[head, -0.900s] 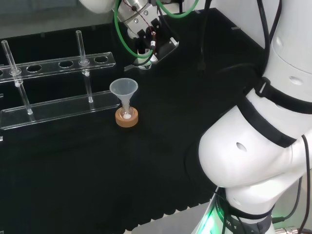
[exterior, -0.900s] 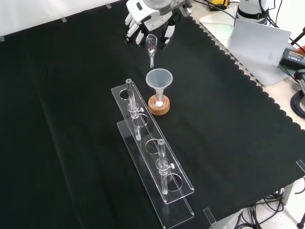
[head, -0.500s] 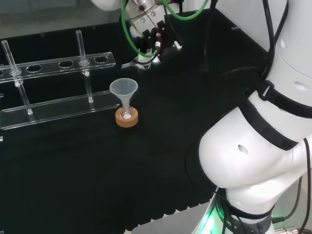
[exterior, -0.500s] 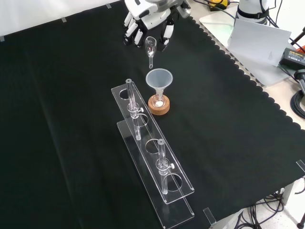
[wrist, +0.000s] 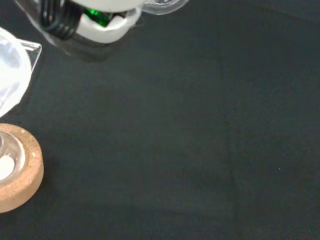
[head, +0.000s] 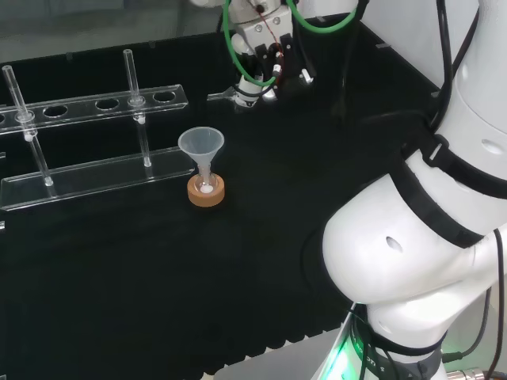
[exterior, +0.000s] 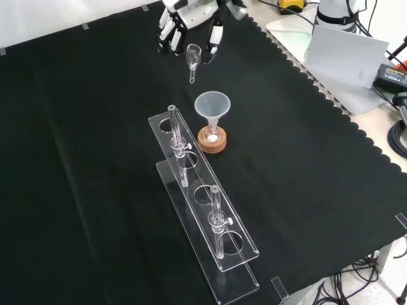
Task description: Put the weighing funnel back on the table.
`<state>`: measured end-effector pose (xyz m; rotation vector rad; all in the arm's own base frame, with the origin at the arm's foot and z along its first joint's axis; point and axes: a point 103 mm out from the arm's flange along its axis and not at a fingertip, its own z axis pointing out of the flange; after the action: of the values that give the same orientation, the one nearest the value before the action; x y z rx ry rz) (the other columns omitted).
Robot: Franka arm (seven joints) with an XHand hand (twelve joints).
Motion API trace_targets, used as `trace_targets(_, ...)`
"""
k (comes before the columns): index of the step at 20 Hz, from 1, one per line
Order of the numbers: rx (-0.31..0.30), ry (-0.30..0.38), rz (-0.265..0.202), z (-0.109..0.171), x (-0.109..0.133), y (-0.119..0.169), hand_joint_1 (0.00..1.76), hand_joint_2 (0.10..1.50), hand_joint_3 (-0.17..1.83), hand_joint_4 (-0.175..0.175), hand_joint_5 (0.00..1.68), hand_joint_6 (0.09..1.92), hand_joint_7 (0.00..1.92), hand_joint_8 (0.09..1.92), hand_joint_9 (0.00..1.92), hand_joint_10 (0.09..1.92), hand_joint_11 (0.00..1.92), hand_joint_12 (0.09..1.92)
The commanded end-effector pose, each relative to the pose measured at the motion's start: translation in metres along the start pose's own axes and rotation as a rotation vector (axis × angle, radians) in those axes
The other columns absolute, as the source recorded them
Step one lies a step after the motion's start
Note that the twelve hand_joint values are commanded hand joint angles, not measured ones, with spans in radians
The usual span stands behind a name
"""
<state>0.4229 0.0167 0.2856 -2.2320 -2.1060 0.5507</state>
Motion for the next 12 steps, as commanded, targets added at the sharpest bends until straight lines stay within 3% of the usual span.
trace_targets(1,-0.014,0.116,0.019,0.012,-0.022,0.011,1.08,0.71,0.67,0.175,1.15,0.90,0.54,0.64,0.94,0.36,0.80,1.09)
trace_targets(12,0.021,0.143,0.027,0.037,-0.044,0.047,1.08,0.71,0.67,0.175,1.15,0.90,0.54,0.64,0.94,0.36,0.81,1.09)
